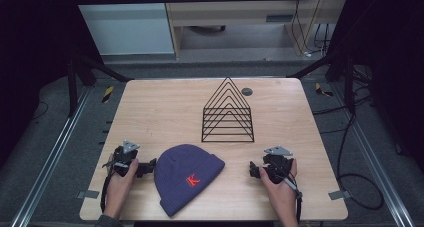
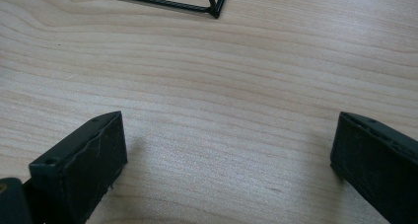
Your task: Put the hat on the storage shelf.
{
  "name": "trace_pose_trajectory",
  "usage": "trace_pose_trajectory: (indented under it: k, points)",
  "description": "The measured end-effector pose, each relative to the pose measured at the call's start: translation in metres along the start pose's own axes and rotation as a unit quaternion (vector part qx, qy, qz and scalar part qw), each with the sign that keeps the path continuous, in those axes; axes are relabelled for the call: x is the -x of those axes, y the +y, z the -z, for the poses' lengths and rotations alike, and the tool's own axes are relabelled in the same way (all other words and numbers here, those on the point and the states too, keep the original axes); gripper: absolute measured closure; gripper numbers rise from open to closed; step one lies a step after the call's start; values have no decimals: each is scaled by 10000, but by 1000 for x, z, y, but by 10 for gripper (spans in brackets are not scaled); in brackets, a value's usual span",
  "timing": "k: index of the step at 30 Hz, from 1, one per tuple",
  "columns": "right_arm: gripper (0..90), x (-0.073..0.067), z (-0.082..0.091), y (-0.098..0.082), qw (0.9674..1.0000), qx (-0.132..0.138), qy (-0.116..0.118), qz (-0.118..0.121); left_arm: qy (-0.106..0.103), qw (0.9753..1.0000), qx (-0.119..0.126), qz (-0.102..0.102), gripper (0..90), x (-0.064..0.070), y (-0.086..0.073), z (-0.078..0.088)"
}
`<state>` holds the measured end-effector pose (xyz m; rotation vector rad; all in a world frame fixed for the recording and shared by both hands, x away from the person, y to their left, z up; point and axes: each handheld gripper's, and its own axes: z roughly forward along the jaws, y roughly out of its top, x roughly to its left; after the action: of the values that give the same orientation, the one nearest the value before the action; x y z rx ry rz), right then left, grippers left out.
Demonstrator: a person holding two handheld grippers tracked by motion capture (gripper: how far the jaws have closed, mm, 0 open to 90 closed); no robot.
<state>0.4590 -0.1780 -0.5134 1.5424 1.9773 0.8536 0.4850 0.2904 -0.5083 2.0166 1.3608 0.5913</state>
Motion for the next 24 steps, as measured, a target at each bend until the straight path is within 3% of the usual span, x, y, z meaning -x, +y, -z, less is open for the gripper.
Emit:
trace_pose_trajectory:
  k: [2,4,5,6,7,10,17,20,24]
  points:
    - [8,0,0,0,10000,0,0,-2,-3,10000,-23,-2,0,1,2,-1]
    - [8,0,0,0,10000,1,0,-2,-209,9997,-119,-20,0,-1,5,0]
    - [8,0,0,0,10000,-2,-3,-8,-209,9997,-119,-20,15,-1,5,0]
    - [9,0,0,0,10000,0,-1,0,-377,9992,-71,81,64,-3,7,3]
    - [9,0,0,0,10000,1,0,1,-911,9954,64,282,74,-7,13,15]
    - [9,0,0,0,10000,-2,-2,-7,-1057,9940,101,245,72,-6,18,23]
    - [9,0,0,0,10000,-4,-7,-3,-1083,9940,130,-119,73,9,34,53]
    - [9,0,0,0,10000,-4,-5,-2,-1153,9931,3,-208,90,14,37,53]
    - [9,0,0,0,10000,-3,-4,-3,-1075,9937,-145,-274,108,19,43,48]
